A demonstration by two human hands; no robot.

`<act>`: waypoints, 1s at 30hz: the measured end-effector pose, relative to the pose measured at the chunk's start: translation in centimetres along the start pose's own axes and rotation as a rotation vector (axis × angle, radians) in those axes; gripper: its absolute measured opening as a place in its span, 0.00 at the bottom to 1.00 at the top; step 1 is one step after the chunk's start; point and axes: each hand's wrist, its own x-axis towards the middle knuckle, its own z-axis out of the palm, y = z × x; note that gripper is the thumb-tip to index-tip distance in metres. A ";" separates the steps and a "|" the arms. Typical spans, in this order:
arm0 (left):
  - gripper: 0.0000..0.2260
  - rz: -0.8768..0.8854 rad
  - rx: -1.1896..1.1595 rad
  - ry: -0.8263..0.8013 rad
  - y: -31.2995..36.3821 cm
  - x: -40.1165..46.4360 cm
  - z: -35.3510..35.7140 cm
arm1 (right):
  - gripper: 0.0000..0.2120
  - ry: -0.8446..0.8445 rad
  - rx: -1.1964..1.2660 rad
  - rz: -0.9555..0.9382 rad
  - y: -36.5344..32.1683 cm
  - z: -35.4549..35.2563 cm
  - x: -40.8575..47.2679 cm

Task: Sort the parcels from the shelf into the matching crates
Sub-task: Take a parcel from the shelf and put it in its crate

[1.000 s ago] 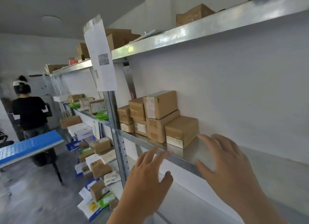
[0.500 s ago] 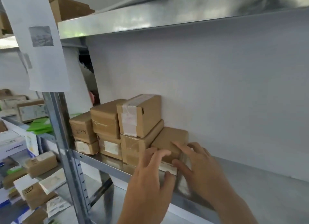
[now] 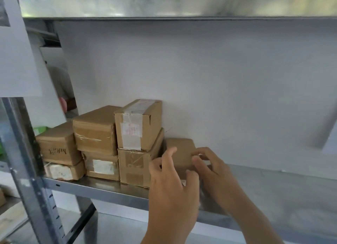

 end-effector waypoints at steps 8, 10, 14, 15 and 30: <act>0.18 -0.147 -0.308 -0.240 0.9 0.8 -0.1 | 0.28 0.136 0.126 0.073 -0.1 -1.6 -2.6; 0.17 -0.099 -0.333 -0.292 1.3 0.3 0.2 | 0.35 0.183 0.109 0.052 -0.3 -2.6 -3.7; 0.18 0.000 -0.330 -0.370 2.3 -0.6 1.2 | 0.30 0.340 0.201 -0.018 -0.4 -5.3 -6.0; 0.17 0.023 -0.328 -0.391 2.8 -0.8 1.6 | 0.27 0.373 0.249 -0.034 -0.4 -6.3 -6.5; 0.31 0.051 -0.466 -0.657 20.7 -13.8 15.5 | 0.29 0.711 0.275 -0.017 1.9 -29.7 -22.2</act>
